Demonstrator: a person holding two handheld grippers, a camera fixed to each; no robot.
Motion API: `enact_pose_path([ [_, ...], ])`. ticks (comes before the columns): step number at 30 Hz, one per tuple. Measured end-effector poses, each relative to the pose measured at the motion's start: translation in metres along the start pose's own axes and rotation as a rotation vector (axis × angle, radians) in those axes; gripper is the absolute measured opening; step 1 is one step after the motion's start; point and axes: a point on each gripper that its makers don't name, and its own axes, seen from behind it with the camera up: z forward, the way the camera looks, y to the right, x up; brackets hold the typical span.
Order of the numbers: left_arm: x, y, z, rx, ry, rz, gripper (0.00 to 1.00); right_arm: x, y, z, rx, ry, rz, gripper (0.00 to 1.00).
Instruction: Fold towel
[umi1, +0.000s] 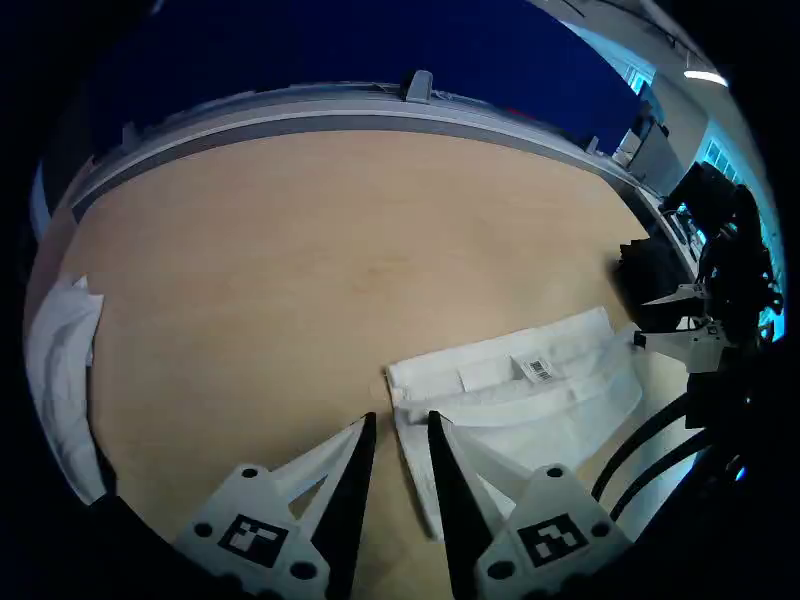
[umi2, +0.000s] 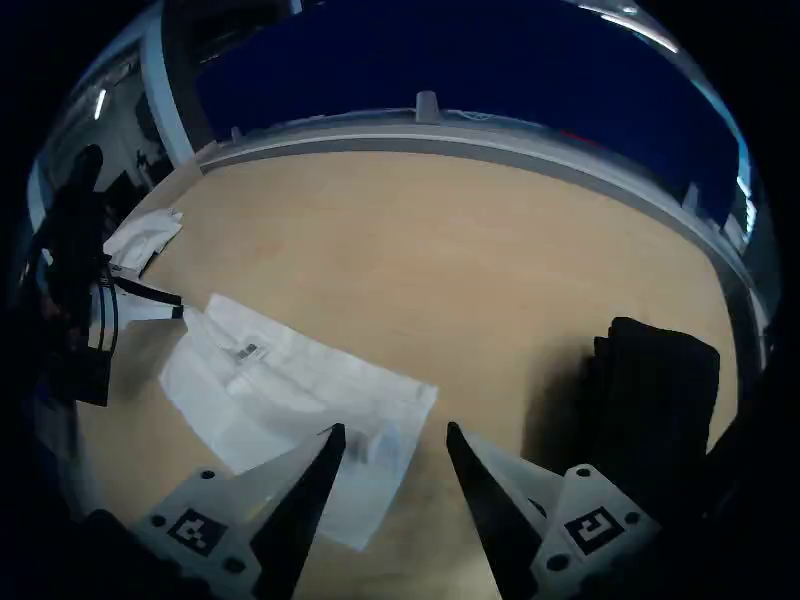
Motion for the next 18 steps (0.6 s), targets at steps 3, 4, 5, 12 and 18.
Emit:
enact_pose_path([
  [3, 0.001, -0.003, 0.002, 0.005, -0.005, -0.012, 0.38, 0.002, 0.003, 0.003, -0.010, 0.004, 0.002, 0.82],
  [4, 0.001, -0.004, 0.003, 0.008, -0.007, -0.017, 0.37, 0.002, 0.004, 0.004, -0.013, 0.005, 0.002, 0.83],
  [5, 0.002, -0.005, 0.004, 0.012, -0.010, -0.022, 0.37, 0.003, 0.004, 0.005, -0.017, 0.006, 0.002, 0.84],
  [12, 0.004, -0.010, 0.011, 0.020, -0.020, -0.069, 0.45, 0.008, 0.008, 0.009, -0.031, 0.018, -0.008, 1.00],
  [18, 0.009, -0.015, 0.013, 0.032, -0.011, -0.089, 0.58, 0.011, 0.011, 0.010, -0.042, 0.028, -0.009, 1.00],
])
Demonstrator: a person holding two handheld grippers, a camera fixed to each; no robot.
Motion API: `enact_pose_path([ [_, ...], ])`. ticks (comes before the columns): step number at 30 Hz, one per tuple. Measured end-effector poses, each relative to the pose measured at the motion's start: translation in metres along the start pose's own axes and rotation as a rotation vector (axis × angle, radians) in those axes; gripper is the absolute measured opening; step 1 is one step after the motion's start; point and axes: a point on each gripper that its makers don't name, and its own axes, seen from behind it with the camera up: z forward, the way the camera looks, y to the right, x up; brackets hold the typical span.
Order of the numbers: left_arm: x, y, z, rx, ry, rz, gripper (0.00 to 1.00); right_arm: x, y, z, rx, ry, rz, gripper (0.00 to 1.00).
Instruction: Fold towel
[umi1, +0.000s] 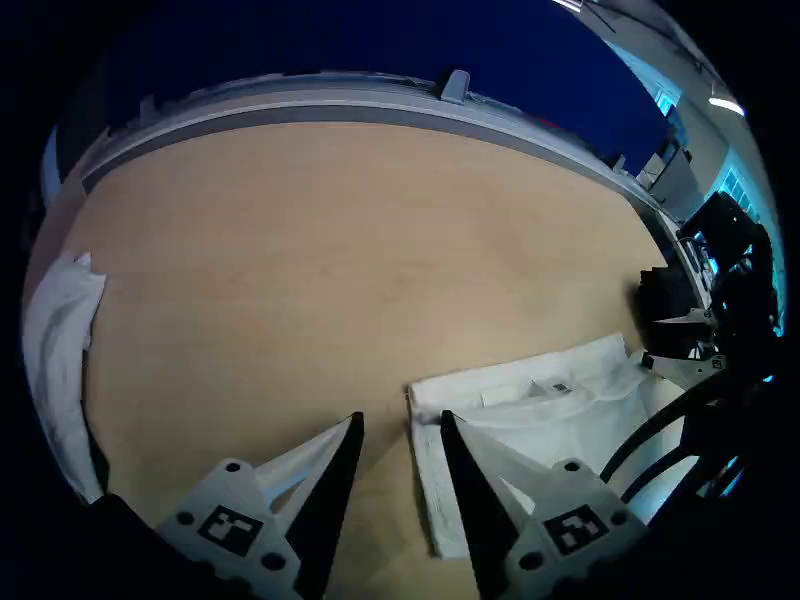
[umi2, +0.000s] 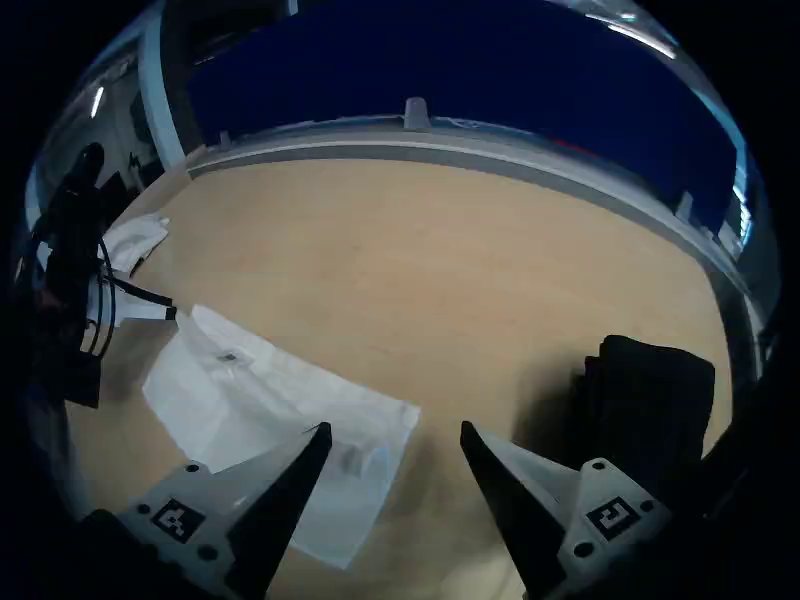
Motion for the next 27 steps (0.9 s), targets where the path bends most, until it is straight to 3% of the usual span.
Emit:
enact_pose_path([
  [5, 0.004, -0.002, -0.003, 0.004, 0.011, 0.004, 0.79, 0.004, 0.002, -0.002, -0.005, 0.013, -0.002, 1.00],
  [27, 0.006, -0.001, -0.018, -0.002, 0.045, -0.018, 0.81, 0.019, -0.001, -0.015, 0.013, 0.062, 0.012, 1.00],
])
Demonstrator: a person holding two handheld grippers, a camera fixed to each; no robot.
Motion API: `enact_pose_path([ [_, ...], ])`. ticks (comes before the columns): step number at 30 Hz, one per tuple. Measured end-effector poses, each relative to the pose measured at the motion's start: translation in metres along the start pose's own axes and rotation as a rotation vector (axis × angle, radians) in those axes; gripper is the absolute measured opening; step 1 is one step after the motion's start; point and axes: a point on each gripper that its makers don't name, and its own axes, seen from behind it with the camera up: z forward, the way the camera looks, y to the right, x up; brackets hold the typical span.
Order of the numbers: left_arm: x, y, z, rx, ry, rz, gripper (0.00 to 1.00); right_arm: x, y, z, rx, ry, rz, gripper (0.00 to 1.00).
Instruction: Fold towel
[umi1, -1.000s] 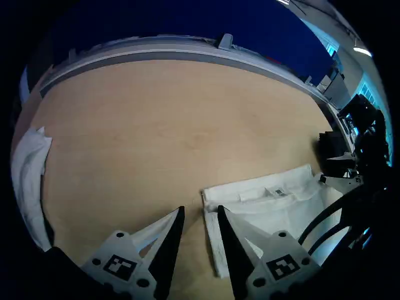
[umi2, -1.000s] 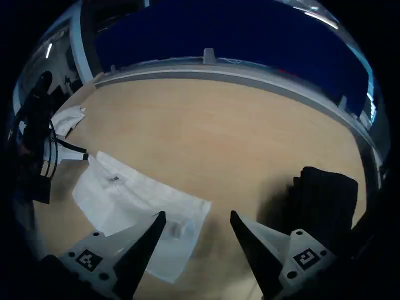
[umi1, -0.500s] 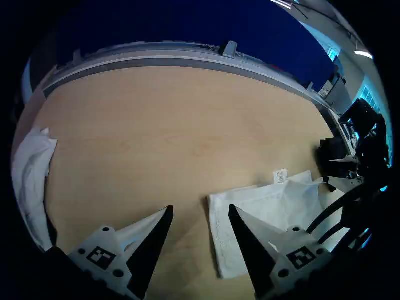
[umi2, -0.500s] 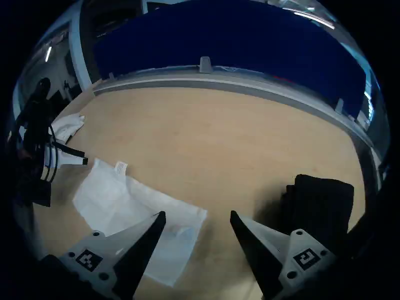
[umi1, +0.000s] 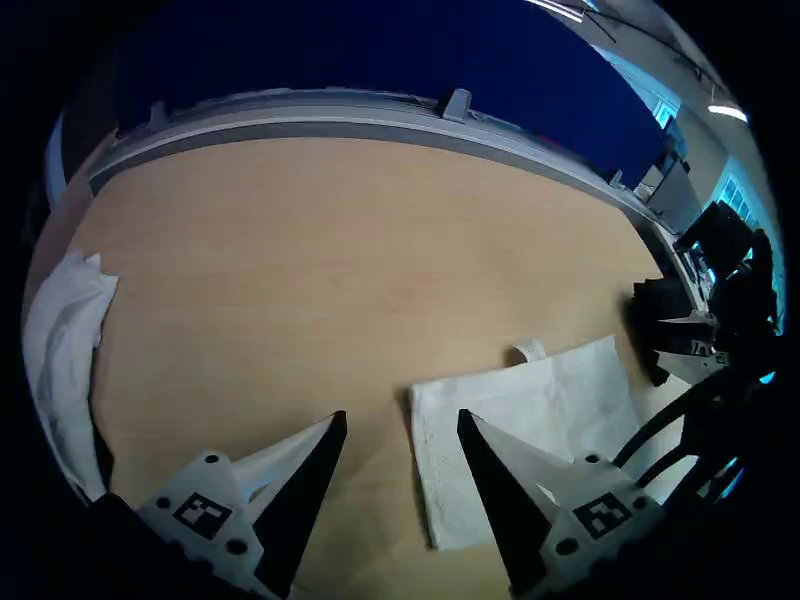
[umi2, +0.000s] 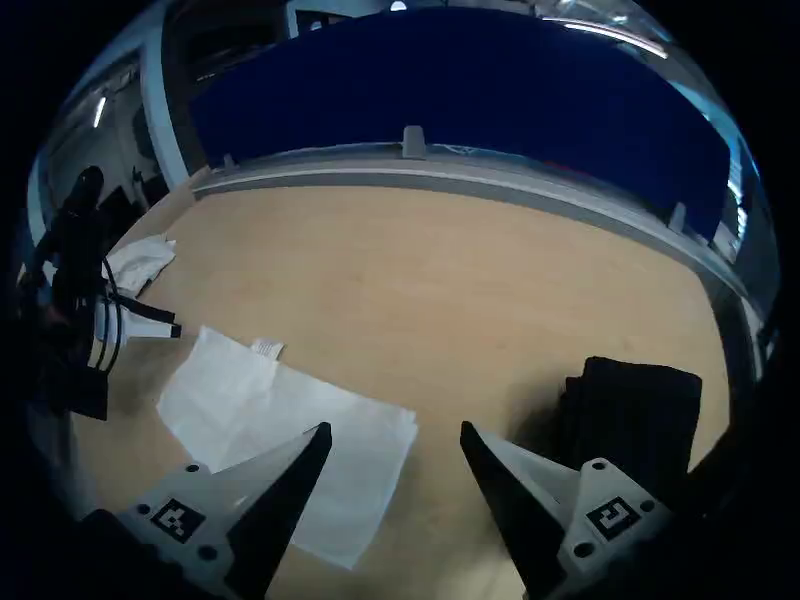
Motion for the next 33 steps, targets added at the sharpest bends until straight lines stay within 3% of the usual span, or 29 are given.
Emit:
enact_pose_path([
  [11, -0.005, 0.002, -0.025, 0.007, 0.040, 0.016, 0.81, -0.025, -0.019, -0.018, 0.041, -0.027, -0.020, 1.00],
  [20, -0.023, 0.005, -0.070, 0.045, 0.125, 0.160, 0.89, -0.057, -0.037, -0.039, 0.102, -0.083, -0.098, 1.00],
  [23, -0.030, 0.005, -0.087, 0.072, 0.150, 0.183, 0.89, -0.065, -0.040, -0.045, 0.123, -0.101, -0.135, 1.00],
  [33, -0.053, 0.001, -0.140, 0.154, 0.220, 0.112, 0.89, -0.075, -0.046, -0.055, 0.178, -0.137, -0.214, 1.00],
])
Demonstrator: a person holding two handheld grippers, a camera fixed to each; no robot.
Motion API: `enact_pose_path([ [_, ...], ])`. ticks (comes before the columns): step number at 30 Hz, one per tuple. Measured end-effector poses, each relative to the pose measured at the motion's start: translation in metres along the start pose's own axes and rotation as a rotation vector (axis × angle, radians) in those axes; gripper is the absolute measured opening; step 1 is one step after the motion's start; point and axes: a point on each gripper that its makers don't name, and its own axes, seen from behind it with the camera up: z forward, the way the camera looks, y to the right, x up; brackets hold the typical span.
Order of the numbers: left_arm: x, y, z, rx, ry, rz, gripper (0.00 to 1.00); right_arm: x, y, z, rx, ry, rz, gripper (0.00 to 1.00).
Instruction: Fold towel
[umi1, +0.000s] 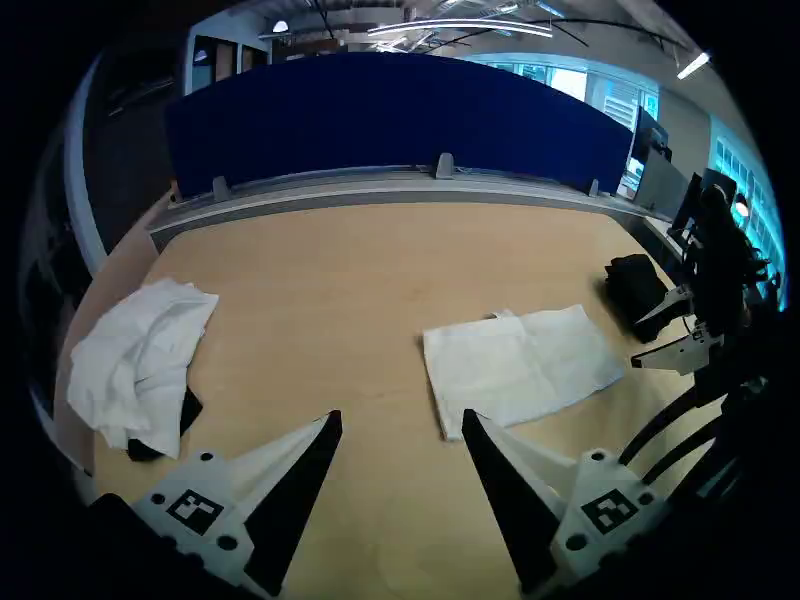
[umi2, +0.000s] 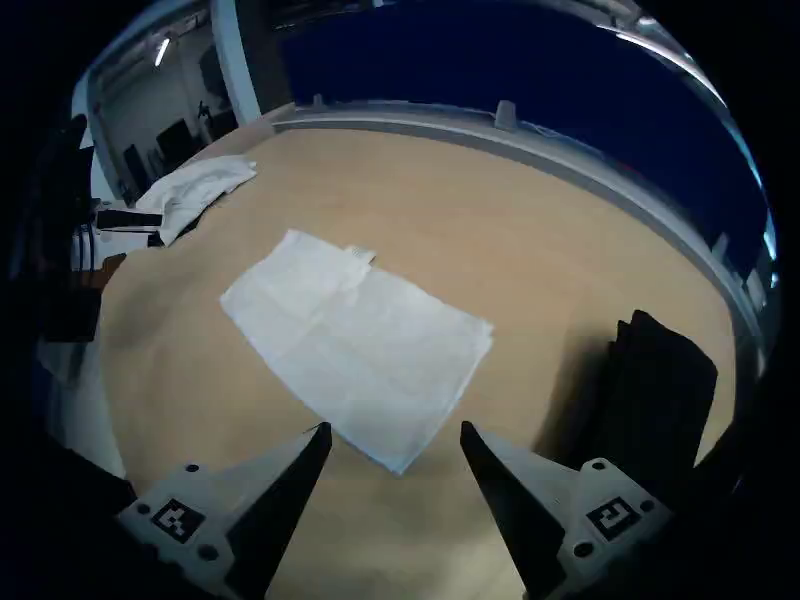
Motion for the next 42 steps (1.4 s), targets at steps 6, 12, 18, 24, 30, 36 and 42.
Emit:
enact_pose_path([
  [6, -0.015, -0.005, -0.026, 0.046, 0.008, -0.017, 0.89, -0.010, -0.003, -0.003, 0.025, -0.037, -0.052, 1.00],
  [12, -0.026, -0.011, -0.040, 0.075, 0.008, -0.021, 0.89, -0.022, -0.002, 0.000, 0.041, -0.067, -0.075, 1.00],
  [18, -0.033, -0.014, -0.052, 0.090, 0.007, -0.023, 0.89, -0.030, 0.001, 0.004, 0.038, -0.088, -0.076, 1.00],
  [24, -0.045, -0.018, -0.060, 0.109, -0.004, -0.030, 0.89, -0.036, 0.000, 0.009, 0.037, -0.096, -0.085, 1.00],
  [30, -0.054, -0.021, -0.068, 0.123, -0.007, -0.040, 0.89, -0.043, 0.000, 0.018, 0.023, -0.096, -0.082, 1.00],
  [36, -0.060, -0.023, -0.071, 0.132, -0.010, -0.059, 0.89, -0.049, 0.001, 0.026, -0.001, -0.089, -0.074, 0.91],
  [42, -0.064, -0.023, -0.071, 0.130, -0.012, -0.061, 0.89, -0.054, 0.002, 0.031, -0.033, -0.082, -0.068, 0.53],
])
